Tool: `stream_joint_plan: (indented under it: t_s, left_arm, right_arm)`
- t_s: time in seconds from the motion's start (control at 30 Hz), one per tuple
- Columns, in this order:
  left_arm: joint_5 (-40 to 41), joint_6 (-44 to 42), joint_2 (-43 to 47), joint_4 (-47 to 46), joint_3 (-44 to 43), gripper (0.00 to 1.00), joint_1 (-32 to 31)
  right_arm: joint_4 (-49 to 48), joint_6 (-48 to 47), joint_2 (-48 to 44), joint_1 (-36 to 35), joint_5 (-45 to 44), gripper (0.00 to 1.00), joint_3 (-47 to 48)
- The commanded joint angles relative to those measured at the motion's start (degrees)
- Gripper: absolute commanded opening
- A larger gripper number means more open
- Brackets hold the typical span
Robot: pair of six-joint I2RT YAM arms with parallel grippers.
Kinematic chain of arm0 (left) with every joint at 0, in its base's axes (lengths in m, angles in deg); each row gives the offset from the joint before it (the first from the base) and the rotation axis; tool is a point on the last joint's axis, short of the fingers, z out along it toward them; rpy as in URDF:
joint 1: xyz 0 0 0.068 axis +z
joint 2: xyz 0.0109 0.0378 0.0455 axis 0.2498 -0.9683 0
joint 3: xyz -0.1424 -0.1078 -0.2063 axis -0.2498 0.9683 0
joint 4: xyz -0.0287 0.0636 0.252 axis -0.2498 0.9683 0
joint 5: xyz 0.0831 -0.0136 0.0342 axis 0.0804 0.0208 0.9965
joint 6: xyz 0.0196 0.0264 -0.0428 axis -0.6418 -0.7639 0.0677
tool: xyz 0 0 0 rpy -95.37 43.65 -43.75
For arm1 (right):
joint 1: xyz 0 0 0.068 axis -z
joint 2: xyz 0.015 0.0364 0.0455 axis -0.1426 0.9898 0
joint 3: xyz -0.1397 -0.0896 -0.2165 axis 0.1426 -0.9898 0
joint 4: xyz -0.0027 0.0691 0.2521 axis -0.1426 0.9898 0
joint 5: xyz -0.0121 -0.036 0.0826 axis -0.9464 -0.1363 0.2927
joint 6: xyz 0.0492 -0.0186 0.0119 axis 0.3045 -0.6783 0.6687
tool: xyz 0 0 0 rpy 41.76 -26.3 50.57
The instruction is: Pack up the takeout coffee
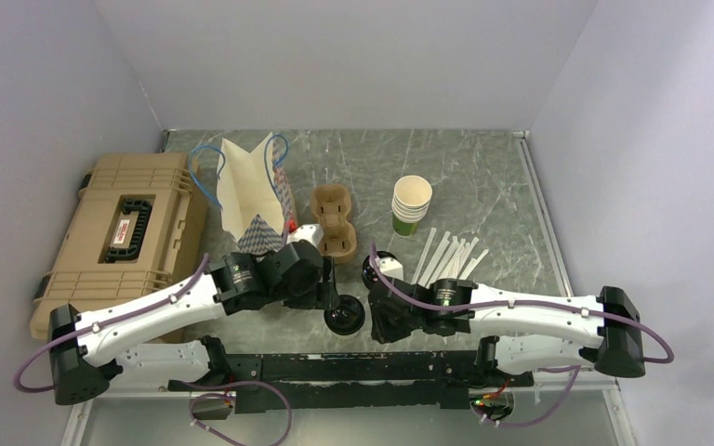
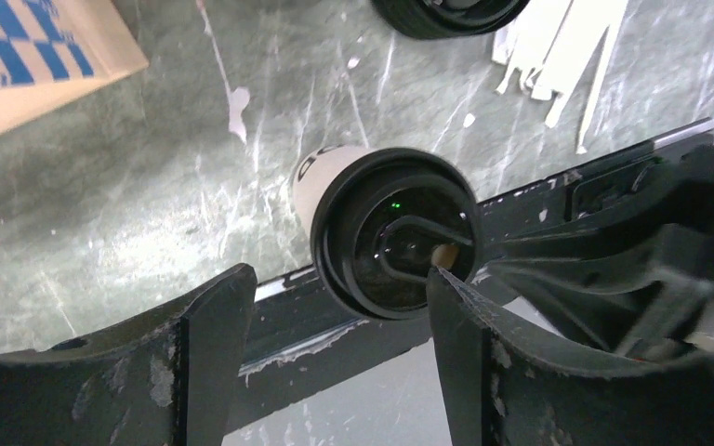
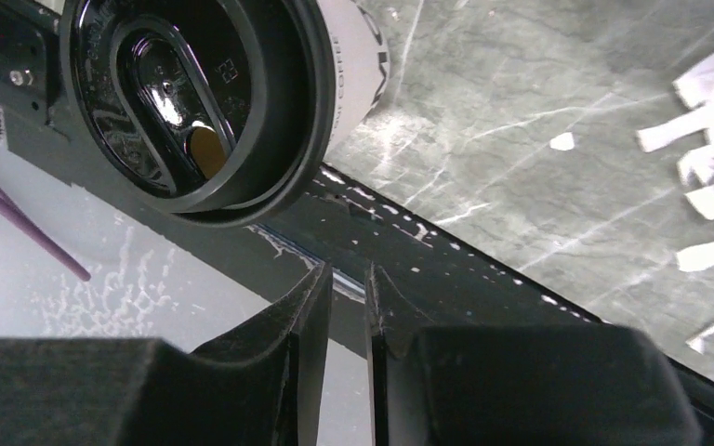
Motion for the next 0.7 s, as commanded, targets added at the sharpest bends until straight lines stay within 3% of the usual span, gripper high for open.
stream_joint_plan:
  t_s: [0.0,0.33,0.67]
  left_arm:
    - [3.44,-3.36,-0.12,-4.37,-3.51,0.74,-0.07]
    - [1.82,-6.41,-10.56,-7.98,-6.29,0.75,2.32]
    - [-1.71,-5.25,-11.42,-10.36,-1.8,0.73,3.63]
  right_arm:
    - [-9.3,2.73,-1.2,-0.1,3.31,0.23,-2.7]
    - [-17.16,5.83,-0.52,-0.27,3.91,0.15,-6.06]
    - [-17.57,8.49,-1.86,-0.23,-0.23,0.11,-6.68]
